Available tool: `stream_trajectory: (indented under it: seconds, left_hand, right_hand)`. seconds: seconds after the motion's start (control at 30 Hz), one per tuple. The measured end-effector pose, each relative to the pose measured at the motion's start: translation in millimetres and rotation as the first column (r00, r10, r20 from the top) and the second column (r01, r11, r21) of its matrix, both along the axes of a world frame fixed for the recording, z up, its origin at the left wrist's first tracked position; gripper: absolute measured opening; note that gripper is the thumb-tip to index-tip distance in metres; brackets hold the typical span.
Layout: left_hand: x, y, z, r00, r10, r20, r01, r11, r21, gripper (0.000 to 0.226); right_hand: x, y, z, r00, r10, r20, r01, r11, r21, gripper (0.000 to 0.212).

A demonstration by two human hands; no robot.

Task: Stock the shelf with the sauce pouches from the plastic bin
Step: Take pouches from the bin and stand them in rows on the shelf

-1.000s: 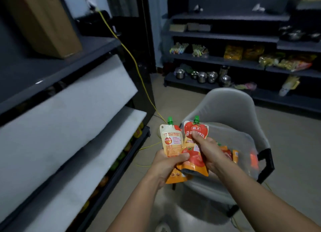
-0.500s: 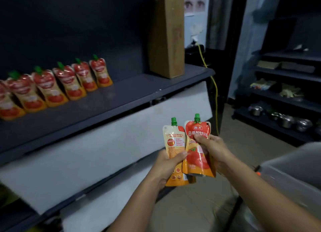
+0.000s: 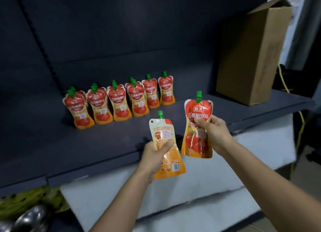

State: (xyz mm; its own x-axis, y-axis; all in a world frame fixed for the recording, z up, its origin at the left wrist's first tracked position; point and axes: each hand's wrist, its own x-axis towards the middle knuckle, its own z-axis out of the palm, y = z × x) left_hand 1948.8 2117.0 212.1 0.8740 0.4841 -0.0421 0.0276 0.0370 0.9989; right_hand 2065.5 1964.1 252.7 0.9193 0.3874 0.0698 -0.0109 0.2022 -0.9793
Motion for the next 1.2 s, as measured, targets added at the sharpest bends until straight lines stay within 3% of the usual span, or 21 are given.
stream_trajectory:
  seconds: [0.3, 0.57, 0.77, 1.03, 1.2]
  left_hand:
    - [43.2, 91.7, 16.8, 0.972, 0.224, 0.078, -0.216, 0.972, -0.091, 0.015]
    - [82.9, 139.4, 17.9, 0.952, 0.304, 0.046, -0.298, 0.949, -0.103, 0.023]
    - [111.1, 160.6, 19.6, 0.937, 0.345, 0.054, -0.336, 0.933, -0.131, 0.017]
    - [127.3, 165.2, 16.5, 0.918, 0.394, 0.044, -0.386, 0.913, -0.134, 0.022]
    - [134.2, 164.5, 17.1, 0.909, 0.413, 0.045, -0.405, 0.905, -0.131, 0.022]
  right_hand:
    - [71.7, 98.6, 17.0, 0.987, -0.001, 0.161, 0.012, 0.998, -0.064, 0.017]
    - [154.2, 174.7, 20.8, 0.988, 0.068, 0.141, -0.059, 0.996, -0.068, 0.021]
    - [208.8, 228.6, 16.4, 0.982, 0.161, 0.103, -0.154, 0.985, -0.073, 0.015]
    - [234.8, 260.0, -1.8, 0.967, 0.229, 0.110, -0.220, 0.972, -0.087, 0.033]
    - [242.0, 265.0, -6.2, 0.952, 0.272, 0.142, -0.260, 0.960, -0.102, 0.031]
